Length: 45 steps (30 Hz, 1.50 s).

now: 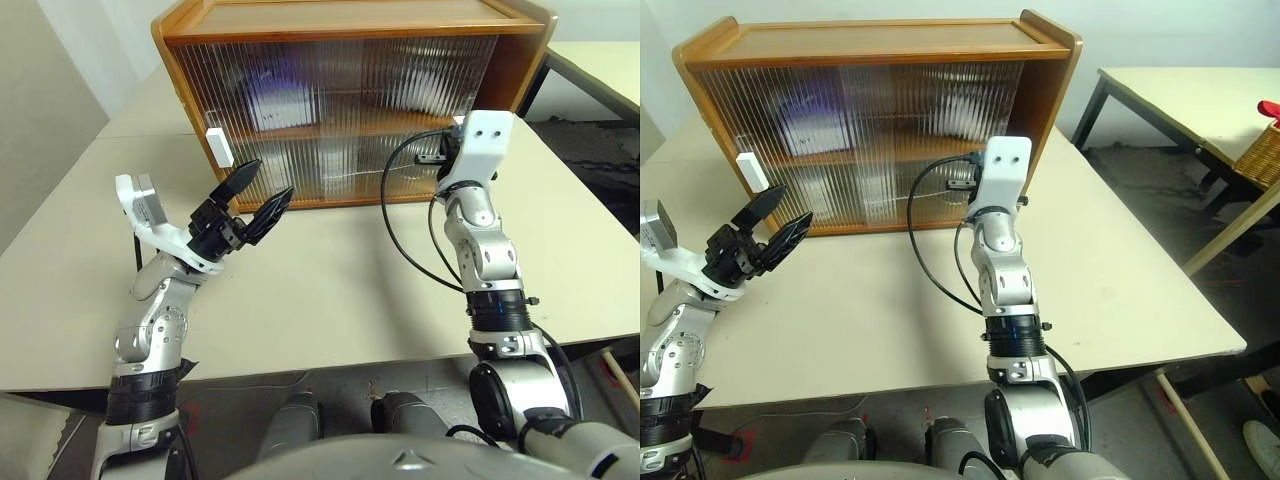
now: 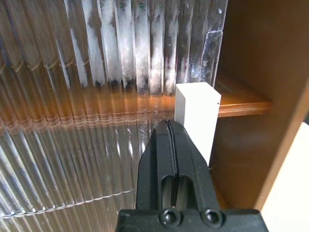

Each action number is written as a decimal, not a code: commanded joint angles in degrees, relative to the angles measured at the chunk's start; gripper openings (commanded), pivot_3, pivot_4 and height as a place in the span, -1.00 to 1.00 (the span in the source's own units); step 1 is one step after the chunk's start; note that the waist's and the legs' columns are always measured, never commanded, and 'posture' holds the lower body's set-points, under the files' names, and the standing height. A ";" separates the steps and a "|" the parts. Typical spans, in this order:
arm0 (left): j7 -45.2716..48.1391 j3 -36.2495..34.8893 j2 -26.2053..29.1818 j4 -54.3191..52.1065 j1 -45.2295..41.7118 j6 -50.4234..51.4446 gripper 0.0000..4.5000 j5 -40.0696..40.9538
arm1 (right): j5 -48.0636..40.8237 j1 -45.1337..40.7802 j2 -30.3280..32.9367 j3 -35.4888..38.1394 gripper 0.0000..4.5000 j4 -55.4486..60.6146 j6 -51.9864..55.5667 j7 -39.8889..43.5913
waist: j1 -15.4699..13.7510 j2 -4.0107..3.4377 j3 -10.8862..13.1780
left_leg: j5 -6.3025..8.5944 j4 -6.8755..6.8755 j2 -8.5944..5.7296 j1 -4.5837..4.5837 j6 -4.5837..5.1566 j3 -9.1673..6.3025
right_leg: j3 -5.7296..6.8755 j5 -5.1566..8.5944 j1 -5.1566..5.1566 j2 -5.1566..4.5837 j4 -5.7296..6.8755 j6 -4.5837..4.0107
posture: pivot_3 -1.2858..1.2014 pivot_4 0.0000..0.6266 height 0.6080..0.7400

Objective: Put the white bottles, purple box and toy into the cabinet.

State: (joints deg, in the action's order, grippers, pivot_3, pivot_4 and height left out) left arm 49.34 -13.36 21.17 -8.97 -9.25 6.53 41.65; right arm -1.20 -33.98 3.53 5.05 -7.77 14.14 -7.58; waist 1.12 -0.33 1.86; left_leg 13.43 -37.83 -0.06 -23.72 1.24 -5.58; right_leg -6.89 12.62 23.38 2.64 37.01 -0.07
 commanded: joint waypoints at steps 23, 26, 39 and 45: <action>1.33 0.80 0.18 1.81 -1.67 0.20 1.00 -0.83 | 2.90 2.65 3.82 -1.75 -0.99 -3.00 -9.12 1.20 | 0.37 -0.01 -0.01 | 0.00 0.01 0.16 0.00 0.01 0.04 | 0.00 -0.19 0.01 0.13 -0.01 0.35 | 0.00 -0.92 1.00; 1.59 1.04 0.19 1.82 -1.50 0.11 1.00 -1.01 | 0.83 5.79 4.94 -4.44 -0.71 0.17 -12.59 9.45 | 0.57 -0.02 -0.01 | 0.00 0.00 0.21 0.00 0.01 0.06 | -0.01 -0.19 0.00 0.19 -0.01 0.35 | 0.00 -0.92 1.00; 0.34 -0.42 0.15 0.82 2.39 -0.66 1.00 -1.06 | -17.43 20.75 13.80 0.11 0.99 3.77 -11.28 38.78 | 0.44 0.01 -0.02 | -0.03 -0.16 0.25 0.43 -0.03 0.08 | -0.14 0.48 -0.67 0.34 -0.22 0.43 | 0.00 -0.89 1.00; -2.74 -2.93 -1.50 0.63 8.31 -4.41 1.00 -2.88 | -15.40 27.43 16.10 2.42 0.99 1.20 -20.30 40.30 | 0.72 0.01 -0.01 | 0.01 0.01 0.27 0.74 -0.10 0.07 | -0.15 0.50 -0.85 0.36 -0.23 0.39 | 0.00 -0.89 1.00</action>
State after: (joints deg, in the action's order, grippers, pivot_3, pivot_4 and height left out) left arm 47.58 -15.45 20.27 -8.08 -2.09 3.54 40.17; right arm -17.54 -7.31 19.51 7.02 -5.91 -3.63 32.04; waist 1.84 -0.32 1.85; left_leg 13.46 -37.79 0.23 -22.96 1.12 -5.51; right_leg -7.05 13.12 22.53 3.04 36.78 0.32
